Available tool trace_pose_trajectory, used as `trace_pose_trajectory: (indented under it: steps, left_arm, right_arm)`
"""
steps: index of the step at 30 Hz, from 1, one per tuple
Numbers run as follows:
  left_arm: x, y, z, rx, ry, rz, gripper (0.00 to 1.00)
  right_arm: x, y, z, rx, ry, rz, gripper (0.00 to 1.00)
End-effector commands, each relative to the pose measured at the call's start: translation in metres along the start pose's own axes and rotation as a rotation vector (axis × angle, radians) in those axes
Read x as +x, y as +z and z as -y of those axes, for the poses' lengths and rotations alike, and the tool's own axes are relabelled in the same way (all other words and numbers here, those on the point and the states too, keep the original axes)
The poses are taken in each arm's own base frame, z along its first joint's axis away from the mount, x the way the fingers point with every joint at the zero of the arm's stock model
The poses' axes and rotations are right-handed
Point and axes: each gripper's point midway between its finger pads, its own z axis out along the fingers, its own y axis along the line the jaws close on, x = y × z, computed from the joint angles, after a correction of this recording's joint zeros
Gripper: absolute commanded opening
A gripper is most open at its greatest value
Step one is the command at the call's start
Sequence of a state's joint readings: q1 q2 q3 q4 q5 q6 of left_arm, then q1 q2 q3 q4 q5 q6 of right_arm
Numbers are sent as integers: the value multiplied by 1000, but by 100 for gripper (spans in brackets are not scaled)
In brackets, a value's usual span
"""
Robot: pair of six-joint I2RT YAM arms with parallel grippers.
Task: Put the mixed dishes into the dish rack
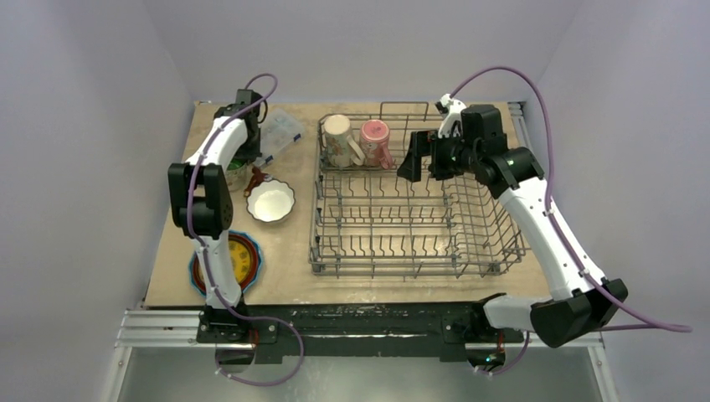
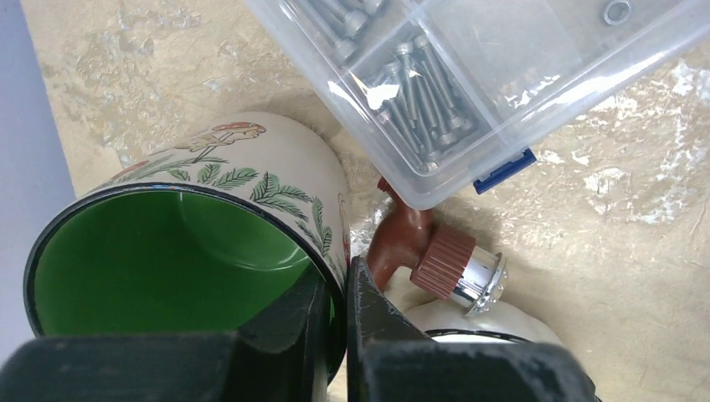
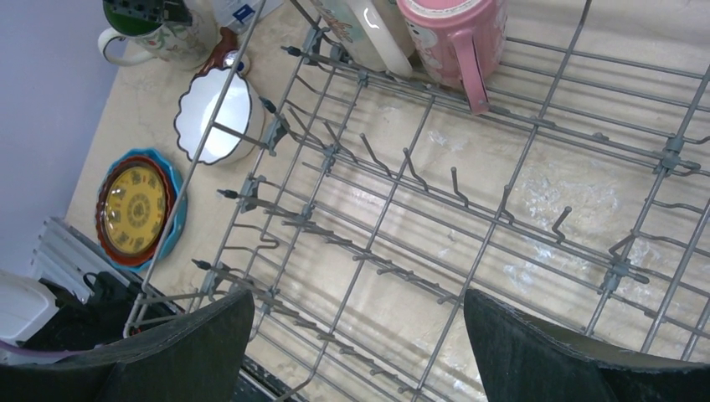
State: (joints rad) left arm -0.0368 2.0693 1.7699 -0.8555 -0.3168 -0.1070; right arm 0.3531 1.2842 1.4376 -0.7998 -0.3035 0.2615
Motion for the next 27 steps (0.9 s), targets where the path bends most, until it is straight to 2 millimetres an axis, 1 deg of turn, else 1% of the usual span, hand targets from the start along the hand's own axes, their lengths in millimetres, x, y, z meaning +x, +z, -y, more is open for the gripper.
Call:
trace_pose_trajectory:
  steps: [1,4,6,10,12,13,15,16,18,20,21,22,23,25,27]
  left_arm:
    - [-6,-6,-21,-79,57,7,0]
    - [-12,-22,-37,-141,61,39,0]
    - [-21,-41,-49,-175,47,75,0]
    - [-39,-94,-70,-207,-5,160,0]
    - [-44,-129,-77,-188,-75,222,0]
    - [-44,-146,-76,-151,-130,255,0]
    - [-39,-179,-69,-52,-245,311,0]
    - [-36,-194,-60,25,-307,333,0]
    - [-32,-222,-36,219,-407,373,0]
    - [-31,-258,-11,436,-491,426,0]
    - [-30,-280,-1,542,-528,456,0]
    - [-30,-300,6,634,-567,484,0]
    - [-30,-322,15,743,-592,515,0]
    - [-30,-368,20,913,-630,592,0]
    - [-26,-408,22,1078,-736,616,0]
  right_arm:
    - [-16,-20,-8,-6,-18,85,98]
    - [-12,-22,-11,-22,-11,92,98]
    - [-11,-24,-13,-35,-8,101,98]
    - [-10,-24,-16,-52,-8,104,98]
    - [-10,-23,-14,-45,-10,102,98]
    - [-10,-22,-13,-40,-11,102,99]
    - [-10,-22,-12,-37,-11,111,99]
    - [-10,-22,-14,-48,-14,120,99]
    - [-12,-23,-20,-84,-13,147,99]
    - [-12,-22,-22,-105,-5,175,99]
    - [-13,-20,-21,-105,1,189,99]
    - [-7,-14,-19,-112,8,180,99]
    - [-3,-12,-23,-141,5,175,99]
    - [0,-11,-34,-213,4,173,99]
    - [3,-12,-45,-280,9,155,99]
